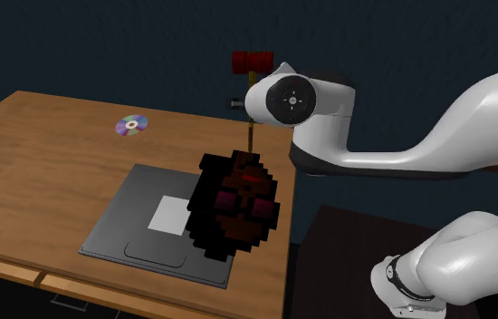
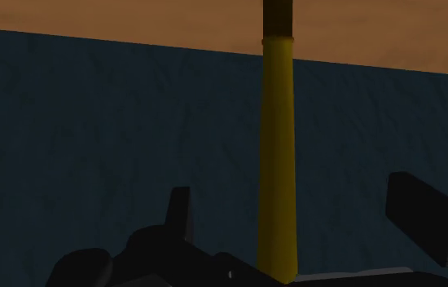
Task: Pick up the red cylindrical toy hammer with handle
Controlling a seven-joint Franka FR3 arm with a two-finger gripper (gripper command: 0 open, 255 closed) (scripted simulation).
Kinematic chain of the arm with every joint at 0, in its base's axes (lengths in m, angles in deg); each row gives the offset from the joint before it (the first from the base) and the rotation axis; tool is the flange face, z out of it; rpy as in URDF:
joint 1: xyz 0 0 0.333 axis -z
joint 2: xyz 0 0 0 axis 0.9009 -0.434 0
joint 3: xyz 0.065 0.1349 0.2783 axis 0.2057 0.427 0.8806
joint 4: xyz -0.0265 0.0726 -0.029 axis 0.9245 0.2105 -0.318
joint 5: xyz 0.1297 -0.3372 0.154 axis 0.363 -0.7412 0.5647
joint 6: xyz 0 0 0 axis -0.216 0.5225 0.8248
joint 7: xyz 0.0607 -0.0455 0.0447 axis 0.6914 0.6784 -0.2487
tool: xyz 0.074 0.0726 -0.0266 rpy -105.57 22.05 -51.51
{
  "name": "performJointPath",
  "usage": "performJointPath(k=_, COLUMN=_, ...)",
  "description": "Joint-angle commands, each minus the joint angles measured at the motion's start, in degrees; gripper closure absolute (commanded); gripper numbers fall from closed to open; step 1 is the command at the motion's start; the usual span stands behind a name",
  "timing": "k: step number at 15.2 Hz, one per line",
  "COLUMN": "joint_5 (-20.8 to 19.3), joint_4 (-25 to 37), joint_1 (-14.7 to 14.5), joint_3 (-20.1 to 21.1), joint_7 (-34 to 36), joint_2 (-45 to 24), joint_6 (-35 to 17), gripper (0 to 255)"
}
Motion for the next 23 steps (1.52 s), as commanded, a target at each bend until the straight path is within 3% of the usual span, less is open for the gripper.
performJointPath(k=1, joint_5=-1.2, joint_4=-1.2, joint_1=0.3, joint_3=0.2, joint_7=1.5, joint_2=-0.1, joint_6=-1.0, gripper=0)
performJointPath(k=4, joint_5=-2.1, joint_4=-1.9, joint_1=0.6, joint_3=0.4, joint_7=2.7, joint_2=-0.4, joint_6=-1.6, gripper=0)
performJointPath(k=5, joint_5=-2.1, joint_4=-2.0, joint_1=0.6, joint_3=0.4, joint_7=2.7, joint_2=-0.3, joint_6=-1.7, gripper=255)
performJointPath(k=14, joint_5=-2.2, joint_4=-1.9, joint_1=0.6, joint_3=0.4, joint_7=2.7, joint_2=-0.4, joint_6=-1.6, gripper=255)
performJointPath(k=23, joint_5=2.9, joint_4=2.7, joint_1=-0.7, joint_3=-0.8, joint_7=-3.8, joint_2=0.8, joint_6=2.2, gripper=255)
